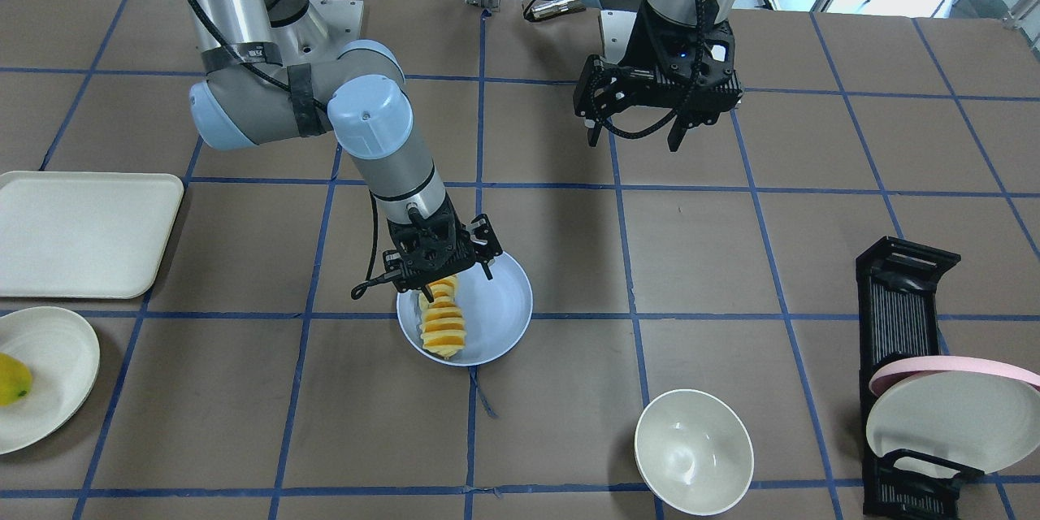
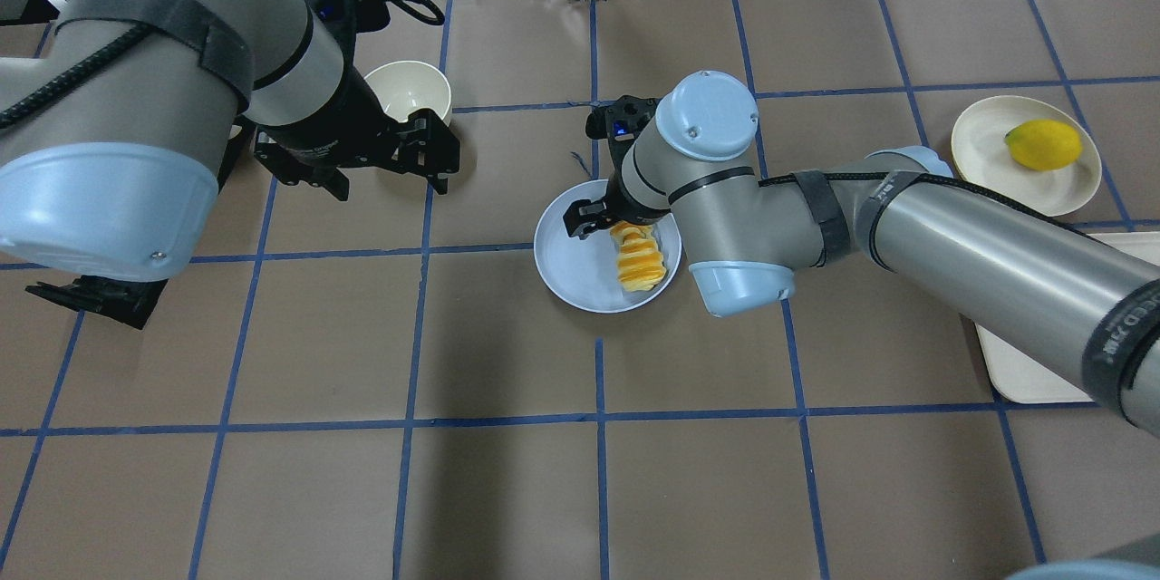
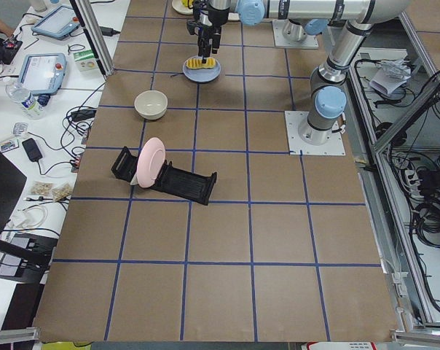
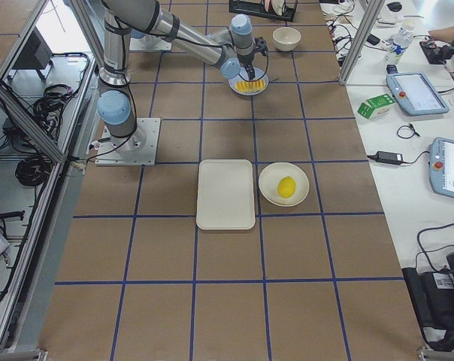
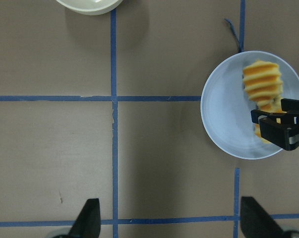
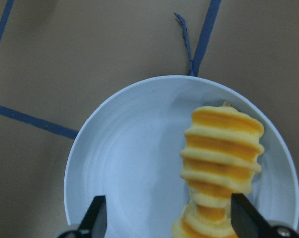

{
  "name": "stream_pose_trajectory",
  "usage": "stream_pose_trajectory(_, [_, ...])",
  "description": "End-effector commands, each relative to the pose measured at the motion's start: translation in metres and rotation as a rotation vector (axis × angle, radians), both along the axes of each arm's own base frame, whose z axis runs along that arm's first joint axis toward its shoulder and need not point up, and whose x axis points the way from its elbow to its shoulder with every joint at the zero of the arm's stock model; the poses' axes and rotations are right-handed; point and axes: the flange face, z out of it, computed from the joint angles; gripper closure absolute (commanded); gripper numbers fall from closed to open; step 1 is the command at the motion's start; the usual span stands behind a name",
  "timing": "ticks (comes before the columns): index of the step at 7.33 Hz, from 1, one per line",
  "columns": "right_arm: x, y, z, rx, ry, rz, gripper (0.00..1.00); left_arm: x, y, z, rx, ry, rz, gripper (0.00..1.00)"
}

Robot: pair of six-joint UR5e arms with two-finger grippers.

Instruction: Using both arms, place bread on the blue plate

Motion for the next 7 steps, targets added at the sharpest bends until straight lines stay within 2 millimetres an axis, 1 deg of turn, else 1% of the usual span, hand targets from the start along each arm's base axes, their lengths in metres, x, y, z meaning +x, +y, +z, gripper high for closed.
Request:
stream_pose_trajectory(1, [-0.018,-0.014,0.040,-0.052,0.082,0.030,0.00,0.005,-0.001,0.013,-0.021,0.008,-0.006,0.00])
stream_pose_trajectory(2, [-0.043,-0.014,0.084,-0.092,0.147,0.023,0.00,0.007,-0.015,0.034,-0.018,0.009,0.000,0.00])
stream_pose_trajectory(3, [-0.092,-0.022,0.129,-0.091,0.164,-0.025,0.00,0.005,-0.026,0.042,0.024,-0.004,-0.026,0.00])
stream_pose_trajectory(4, [-0.137,-0.025,0.148,-0.014,0.171,-0.092,0.00,0.005,-0.031,0.037,0.035,0.004,-0.029,0.00])
stream_pose_trajectory(5, [-0.150,-0.022,0.173,0.010,0.188,-0.114,0.00,0.004,-0.034,0.032,0.041,-0.001,-0.033,0.00])
stream_pose_trajectory(7, [-0.158,-0.031,0.219,0.089,0.208,-0.140,0.00,0.009,-0.036,0.031,0.038,-0.010,-0.026,0.00])
